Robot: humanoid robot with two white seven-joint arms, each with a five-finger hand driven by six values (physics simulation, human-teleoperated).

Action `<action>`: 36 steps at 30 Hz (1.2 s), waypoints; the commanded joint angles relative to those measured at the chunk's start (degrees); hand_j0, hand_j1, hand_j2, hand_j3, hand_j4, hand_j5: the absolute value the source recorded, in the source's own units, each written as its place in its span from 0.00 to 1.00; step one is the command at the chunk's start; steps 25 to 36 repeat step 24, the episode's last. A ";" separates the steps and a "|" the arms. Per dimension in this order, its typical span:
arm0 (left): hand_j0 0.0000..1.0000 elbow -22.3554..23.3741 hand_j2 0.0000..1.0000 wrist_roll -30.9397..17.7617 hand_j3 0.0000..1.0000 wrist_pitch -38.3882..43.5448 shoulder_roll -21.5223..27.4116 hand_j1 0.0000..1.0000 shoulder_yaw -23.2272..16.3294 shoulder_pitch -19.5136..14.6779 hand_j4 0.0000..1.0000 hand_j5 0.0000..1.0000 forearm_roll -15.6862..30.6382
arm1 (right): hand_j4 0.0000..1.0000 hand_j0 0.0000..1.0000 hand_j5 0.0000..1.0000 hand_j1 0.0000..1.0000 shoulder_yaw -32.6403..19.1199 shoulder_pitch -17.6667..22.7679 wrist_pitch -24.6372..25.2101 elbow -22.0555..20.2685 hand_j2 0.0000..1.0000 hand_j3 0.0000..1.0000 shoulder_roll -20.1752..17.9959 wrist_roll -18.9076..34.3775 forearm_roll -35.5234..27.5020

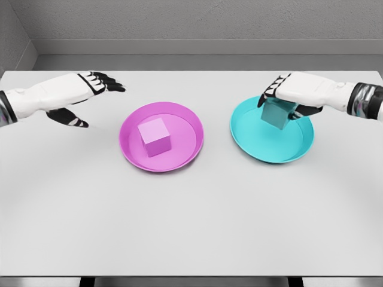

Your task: Place the blocks in the corresponding plates according to their colors

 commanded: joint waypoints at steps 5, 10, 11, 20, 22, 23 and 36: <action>1.00 0.72 1.00 0.04 1.00 0.04 1.26 1.00 0.42 0.26 1.00 1.00 1.72 | 1.00 1.00 1.00 1.00 0.21 -0.35 0.24 2.01 1.00 1.00 1.30 -0.07 -0.21; 1.00 1.51 1.00 0.04 1.00 0.04 1.26 1.00 0.51 0.35 1.00 1.00 1.72 | 1.00 1.00 1.00 1.00 -1.10 -0.97 0.24 2.01 1.00 1.00 0.42 -0.07 -0.74; 1.00 2.22 1.00 -0.05 1.00 0.04 1.18 1.00 0.42 0.35 1.00 1.00 1.72 | 1.00 1.00 1.00 1.00 -4.26 -0.44 0.24 2.02 1.00 1.00 -0.72 -0.07 -0.83; 1.00 2.30 1.00 -0.05 1.00 0.04 1.18 1.00 0.42 0.44 1.00 1.00 1.72 | 1.00 1.00 1.00 1.00 -9.37 1.32 0.24 6.06 1.00 1.00 -3.36 -0.07 -0.83; 1.00 2.30 1.00 -0.05 1.00 0.04 1.18 1.00 0.42 0.44 1.00 1.00 1.72 | 1.00 1.00 1.00 1.00 -9.10 1.32 0.24 5.97 1.00 1.00 -3.18 -0.07 -0.83; 1.00 2.30 1.00 -0.05 1.00 0.04 1.09 1.00 0.42 0.44 1.00 1.00 1.72 | 1.00 1.00 1.00 1.00 -8.75 1.32 0.24 5.97 1.00 1.00 -3.18 -0.07 -0.74; 1.00 2.30 1.00 0.04 1.00 0.04 1.18 1.00 0.42 0.44 1.00 1.00 1.72 | 1.00 1.00 1.00 1.00 -8.66 1.32 0.24 5.97 1.00 1.00 -3.09 -0.07 -0.74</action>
